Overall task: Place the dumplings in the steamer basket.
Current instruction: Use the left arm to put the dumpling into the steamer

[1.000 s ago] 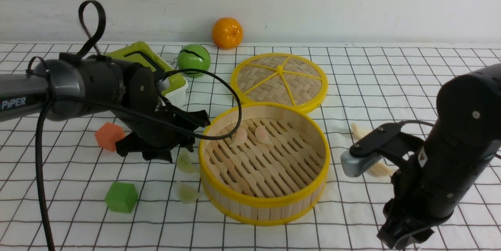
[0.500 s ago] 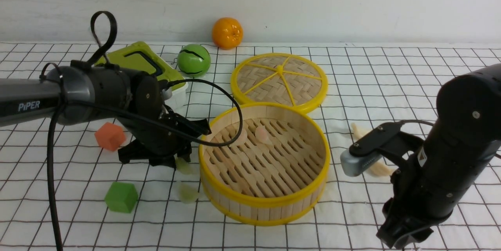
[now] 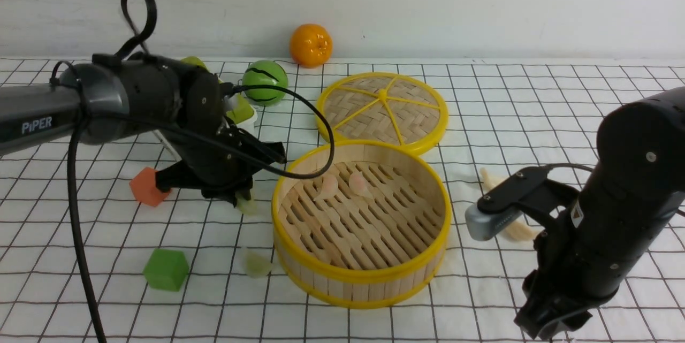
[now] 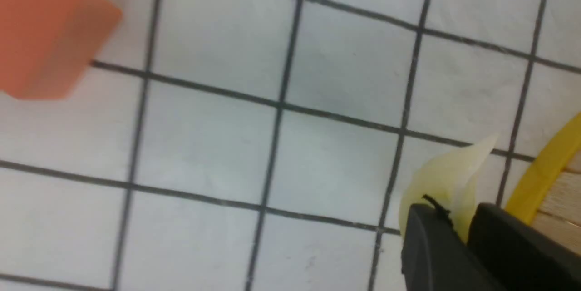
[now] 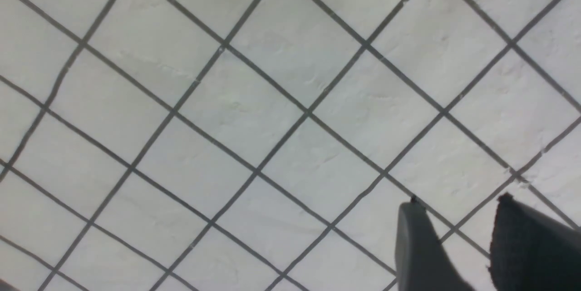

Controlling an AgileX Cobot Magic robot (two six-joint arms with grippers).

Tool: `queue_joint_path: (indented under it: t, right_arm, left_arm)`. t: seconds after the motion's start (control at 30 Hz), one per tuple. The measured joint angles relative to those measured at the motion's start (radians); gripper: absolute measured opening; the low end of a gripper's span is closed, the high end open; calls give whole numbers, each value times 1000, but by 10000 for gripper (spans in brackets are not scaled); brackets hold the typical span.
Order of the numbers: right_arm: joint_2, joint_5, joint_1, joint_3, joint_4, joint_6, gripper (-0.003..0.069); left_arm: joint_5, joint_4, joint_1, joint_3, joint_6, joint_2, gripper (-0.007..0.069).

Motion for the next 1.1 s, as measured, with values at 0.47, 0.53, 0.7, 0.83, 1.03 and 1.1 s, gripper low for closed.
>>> queue_joint_path:
  t: [0.47, 0.53, 0.7, 0.83, 1.03, 1.1]
  right_arm:
    - [0, 0, 0, 0, -26, 0, 239]
    - [0, 0, 0, 0, -40, 0, 239]
    - [0, -6, 0, 0, -48, 0, 239]
    - [0, -8, -1, 0, -48, 0, 239]
    - [0, -7, -1, 0, -48, 0, 239]
    - [0, -7, -1, 0, -48, 0, 239]
  left_arm:
    - [273, -100, 0, -201, 210, -49, 79]
    - [309, -187, -10, -248, 282, -75, 79]
    - [366, -234, -87, -314, 359, -68, 79]
    - [402, -213, -150, -355, 362, -17, 79]
    - [456, -142, -206, -427, 339, 122, 79]
    - [456, -131, -207, -435, 320, 136, 79]
